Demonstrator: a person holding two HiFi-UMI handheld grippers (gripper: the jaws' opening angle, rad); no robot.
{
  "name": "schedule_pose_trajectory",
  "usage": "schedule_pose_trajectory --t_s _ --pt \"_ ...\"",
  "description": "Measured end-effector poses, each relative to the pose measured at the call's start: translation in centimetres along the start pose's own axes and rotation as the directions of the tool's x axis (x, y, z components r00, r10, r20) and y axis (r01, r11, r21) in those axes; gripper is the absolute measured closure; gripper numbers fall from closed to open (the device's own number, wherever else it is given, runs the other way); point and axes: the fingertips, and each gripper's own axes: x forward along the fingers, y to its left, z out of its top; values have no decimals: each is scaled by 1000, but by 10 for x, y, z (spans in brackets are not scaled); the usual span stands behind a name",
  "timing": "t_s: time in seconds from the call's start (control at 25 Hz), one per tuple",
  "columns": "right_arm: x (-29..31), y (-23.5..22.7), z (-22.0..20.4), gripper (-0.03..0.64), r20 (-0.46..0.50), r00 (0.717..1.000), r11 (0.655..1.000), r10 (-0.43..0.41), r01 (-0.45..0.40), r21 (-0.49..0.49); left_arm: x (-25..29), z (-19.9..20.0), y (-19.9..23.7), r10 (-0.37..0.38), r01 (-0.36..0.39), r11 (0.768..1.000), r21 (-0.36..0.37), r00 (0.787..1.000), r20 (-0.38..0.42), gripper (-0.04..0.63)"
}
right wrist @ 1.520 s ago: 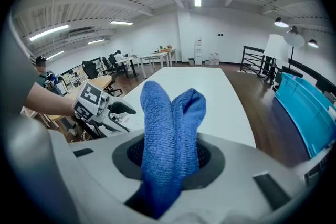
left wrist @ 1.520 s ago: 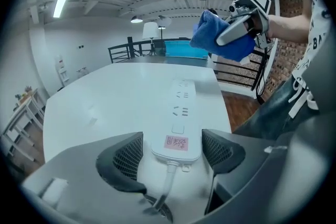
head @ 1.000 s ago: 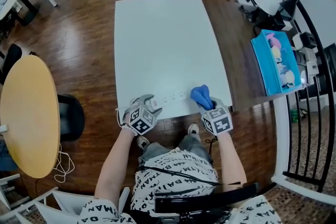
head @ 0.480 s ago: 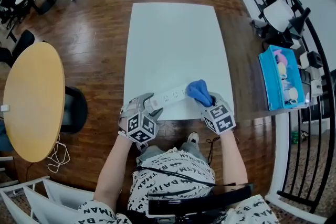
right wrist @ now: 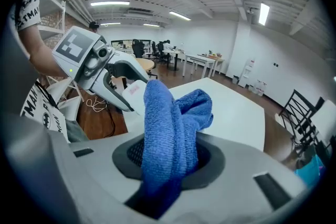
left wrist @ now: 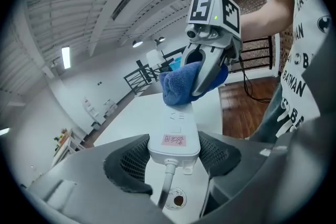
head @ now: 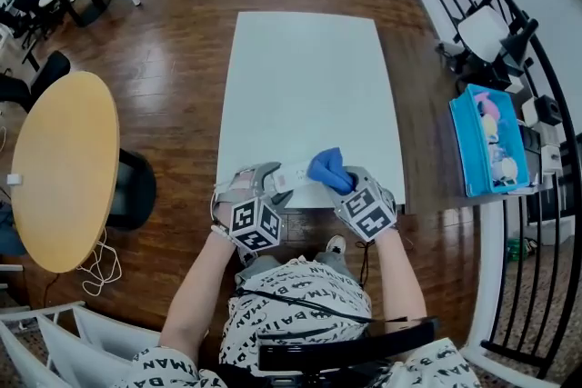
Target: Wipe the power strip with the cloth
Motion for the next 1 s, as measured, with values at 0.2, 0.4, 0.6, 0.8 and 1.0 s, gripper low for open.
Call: schedule_pose_trajectory --t_s 0.2,0.4,0.6,0.8,1.0 --pt "1 42 23 489 13 994 992 104 -103 -69 5 4 -5 -9 9 1000 6 1000 -10 305" --pt "0 79 52 489 24 985 978 169 -165 -131 2 7 -7 -4 4 1000 13 1000 -4 305" --pt "-1 90 60 489 -19 985 958 169 -168 -234 -4 9 -4 16 -16 999 40 1000 -5 307" --pt "-2 75 52 488 -35 994 965 107 -113 -237 -8 8 -5 15 -15 1000 21 1000 11 307" --pt "-10 44 30 488 -59 998 981 27 -38 -190 -15 8 -6 8 -7 999 -36 999 51 307"
